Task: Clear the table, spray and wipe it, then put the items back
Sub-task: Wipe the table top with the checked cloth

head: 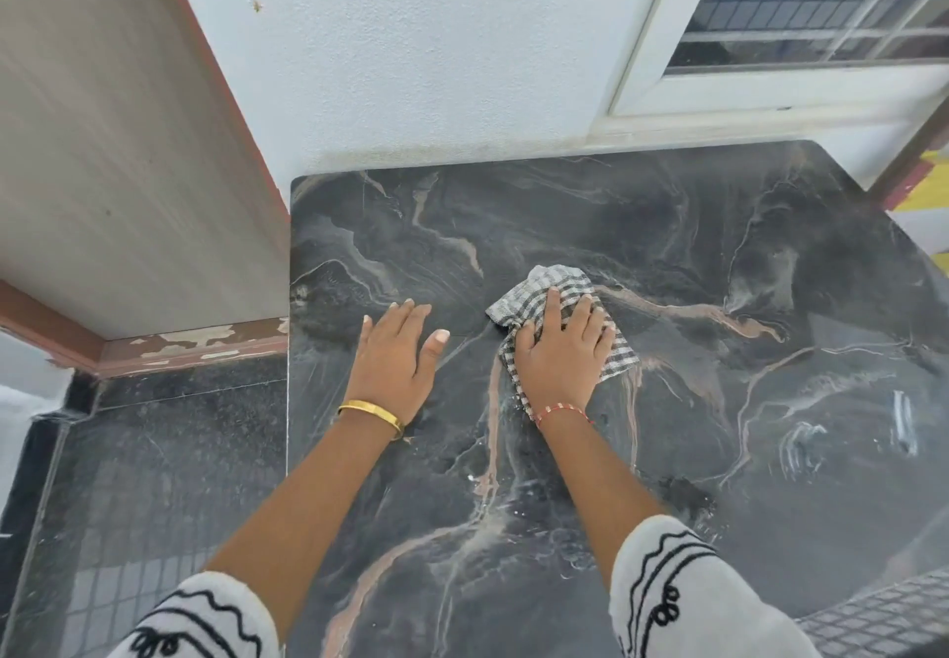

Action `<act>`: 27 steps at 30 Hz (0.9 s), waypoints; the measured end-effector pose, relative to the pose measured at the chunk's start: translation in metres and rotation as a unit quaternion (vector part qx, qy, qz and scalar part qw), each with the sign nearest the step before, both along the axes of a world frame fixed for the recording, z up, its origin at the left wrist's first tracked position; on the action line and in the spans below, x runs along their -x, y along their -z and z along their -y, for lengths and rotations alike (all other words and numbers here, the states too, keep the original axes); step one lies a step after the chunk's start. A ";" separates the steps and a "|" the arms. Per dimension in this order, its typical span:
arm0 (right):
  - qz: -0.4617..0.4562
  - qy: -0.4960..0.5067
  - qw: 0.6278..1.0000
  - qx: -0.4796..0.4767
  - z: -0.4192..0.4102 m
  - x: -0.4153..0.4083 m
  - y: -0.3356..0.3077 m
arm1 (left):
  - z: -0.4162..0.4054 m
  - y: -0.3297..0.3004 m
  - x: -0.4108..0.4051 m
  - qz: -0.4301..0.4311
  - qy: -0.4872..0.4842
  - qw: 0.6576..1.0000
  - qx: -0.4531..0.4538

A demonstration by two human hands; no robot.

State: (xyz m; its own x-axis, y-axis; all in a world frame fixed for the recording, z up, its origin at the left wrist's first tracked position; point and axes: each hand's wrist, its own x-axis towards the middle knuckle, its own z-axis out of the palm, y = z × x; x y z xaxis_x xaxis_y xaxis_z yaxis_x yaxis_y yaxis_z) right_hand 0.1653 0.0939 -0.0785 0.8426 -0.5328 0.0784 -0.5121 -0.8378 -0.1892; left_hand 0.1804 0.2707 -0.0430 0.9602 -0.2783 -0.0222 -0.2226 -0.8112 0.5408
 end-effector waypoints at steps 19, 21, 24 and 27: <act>-0.027 -0.251 0.967 0.030 -0.205 -0.043 -0.004 | -0.166 0.003 0.012 0.042 -0.123 0.990 0.047; -0.018 -0.285 0.958 0.024 -0.206 -0.032 -0.006 | -0.165 0.006 0.018 0.034 -0.127 0.990 0.049; -0.026 -0.341 0.940 0.004 -0.204 -0.004 -0.006 | -0.159 0.010 0.029 0.017 -0.138 0.988 0.067; -0.047 -0.370 0.928 0.000 -0.201 0.026 -0.003 | -0.147 0.010 0.042 -0.005 -0.138 0.987 0.086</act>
